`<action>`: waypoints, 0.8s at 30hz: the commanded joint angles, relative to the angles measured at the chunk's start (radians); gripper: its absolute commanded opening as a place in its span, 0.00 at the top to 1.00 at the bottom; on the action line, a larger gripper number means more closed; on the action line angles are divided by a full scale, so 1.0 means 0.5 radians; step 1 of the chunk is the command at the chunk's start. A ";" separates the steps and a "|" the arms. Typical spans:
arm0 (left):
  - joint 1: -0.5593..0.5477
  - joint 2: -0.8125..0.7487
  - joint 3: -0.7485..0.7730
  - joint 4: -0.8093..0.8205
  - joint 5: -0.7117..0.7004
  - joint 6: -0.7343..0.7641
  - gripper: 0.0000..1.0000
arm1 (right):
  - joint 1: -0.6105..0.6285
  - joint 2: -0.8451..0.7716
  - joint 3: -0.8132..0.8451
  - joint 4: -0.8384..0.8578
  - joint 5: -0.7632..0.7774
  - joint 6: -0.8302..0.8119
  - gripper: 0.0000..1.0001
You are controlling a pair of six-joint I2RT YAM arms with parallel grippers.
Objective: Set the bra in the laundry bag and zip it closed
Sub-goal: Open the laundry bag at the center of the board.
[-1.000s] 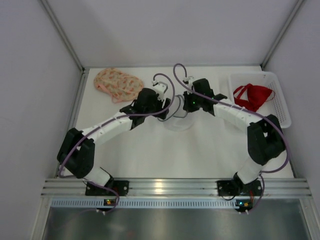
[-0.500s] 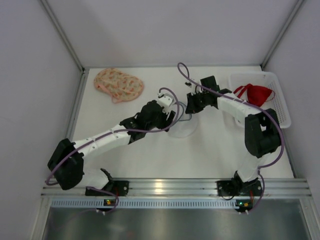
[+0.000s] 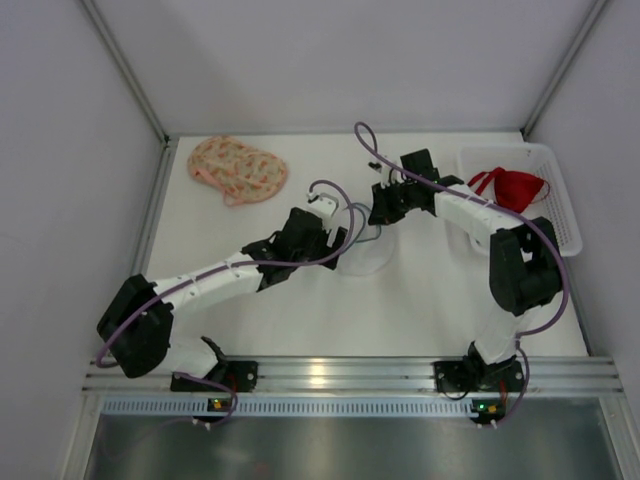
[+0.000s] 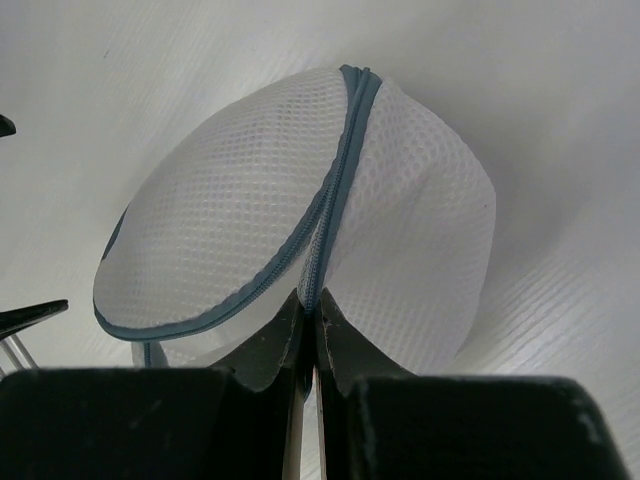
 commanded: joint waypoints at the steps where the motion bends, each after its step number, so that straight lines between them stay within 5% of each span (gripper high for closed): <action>1: -0.001 -0.033 -0.016 0.109 -0.092 -0.079 0.07 | 0.023 -0.034 0.052 0.122 -0.008 0.057 0.95; 24: 0.067 0.083 -0.040 0.226 0.018 -0.036 0.05 | 0.087 -0.121 0.018 0.209 0.063 0.070 1.00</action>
